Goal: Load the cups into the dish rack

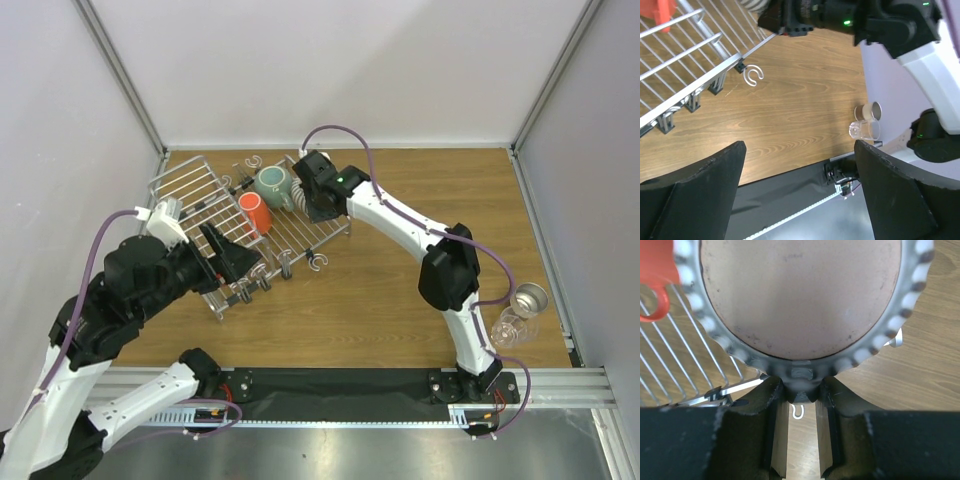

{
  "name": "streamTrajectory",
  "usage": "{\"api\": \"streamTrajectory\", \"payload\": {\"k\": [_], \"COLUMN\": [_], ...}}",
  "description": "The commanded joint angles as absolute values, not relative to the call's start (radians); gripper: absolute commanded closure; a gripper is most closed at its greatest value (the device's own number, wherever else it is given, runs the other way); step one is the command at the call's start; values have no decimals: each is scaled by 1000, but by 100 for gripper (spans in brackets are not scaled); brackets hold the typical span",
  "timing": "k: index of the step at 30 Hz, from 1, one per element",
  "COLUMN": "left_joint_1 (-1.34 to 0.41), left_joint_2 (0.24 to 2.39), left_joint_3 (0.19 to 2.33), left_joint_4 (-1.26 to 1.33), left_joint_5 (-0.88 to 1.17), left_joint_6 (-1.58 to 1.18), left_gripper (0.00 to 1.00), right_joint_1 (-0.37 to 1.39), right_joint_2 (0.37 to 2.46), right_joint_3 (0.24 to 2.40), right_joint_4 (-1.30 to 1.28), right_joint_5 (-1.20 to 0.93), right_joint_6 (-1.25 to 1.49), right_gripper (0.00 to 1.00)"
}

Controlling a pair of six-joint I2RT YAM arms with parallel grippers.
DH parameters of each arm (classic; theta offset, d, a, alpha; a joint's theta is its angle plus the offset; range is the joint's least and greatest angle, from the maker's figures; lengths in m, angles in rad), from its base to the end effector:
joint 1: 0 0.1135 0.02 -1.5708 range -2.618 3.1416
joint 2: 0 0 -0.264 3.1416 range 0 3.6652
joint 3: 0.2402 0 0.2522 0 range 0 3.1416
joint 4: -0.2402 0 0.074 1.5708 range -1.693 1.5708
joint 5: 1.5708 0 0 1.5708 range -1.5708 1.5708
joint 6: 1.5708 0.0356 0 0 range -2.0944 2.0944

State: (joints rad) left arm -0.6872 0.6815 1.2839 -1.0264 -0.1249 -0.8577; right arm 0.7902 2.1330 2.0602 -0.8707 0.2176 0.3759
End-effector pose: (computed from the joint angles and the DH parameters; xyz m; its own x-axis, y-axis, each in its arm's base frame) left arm 0.0666 -0.0489 0.4231 -0.6177 -0.4639 -0.6350 0.1138 0.7463 -0.6558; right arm 0.3385 0.3308 0.2908 -0.7519 -0.2498 -0.6101 -0.3532 0.9341 0.0529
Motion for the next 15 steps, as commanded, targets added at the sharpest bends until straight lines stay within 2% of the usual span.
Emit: {"api": "streamTrajectory", "payload": {"k": [1, 4, 15], "left_joint_1": [-689, -690, -690], "left_joint_2": [719, 745, 758], "left_joint_3": [1356, 1385, 1430], "left_joint_4": [-1025, -1023, -1065], "left_joint_5": [-92, -89, -98], "left_joint_6": [-802, -772, -716], "left_gripper": [4, 0, 0], "right_joint_1": [796, 807, 810], "right_joint_2": [2135, 2152, 2235], "right_joint_3": [2143, 2125, 2141], "right_joint_4": [-833, -807, -770], "right_joint_5": [287, 281, 298], "right_joint_6": [353, 342, 347], "right_gripper": [100, 100, 100]}}
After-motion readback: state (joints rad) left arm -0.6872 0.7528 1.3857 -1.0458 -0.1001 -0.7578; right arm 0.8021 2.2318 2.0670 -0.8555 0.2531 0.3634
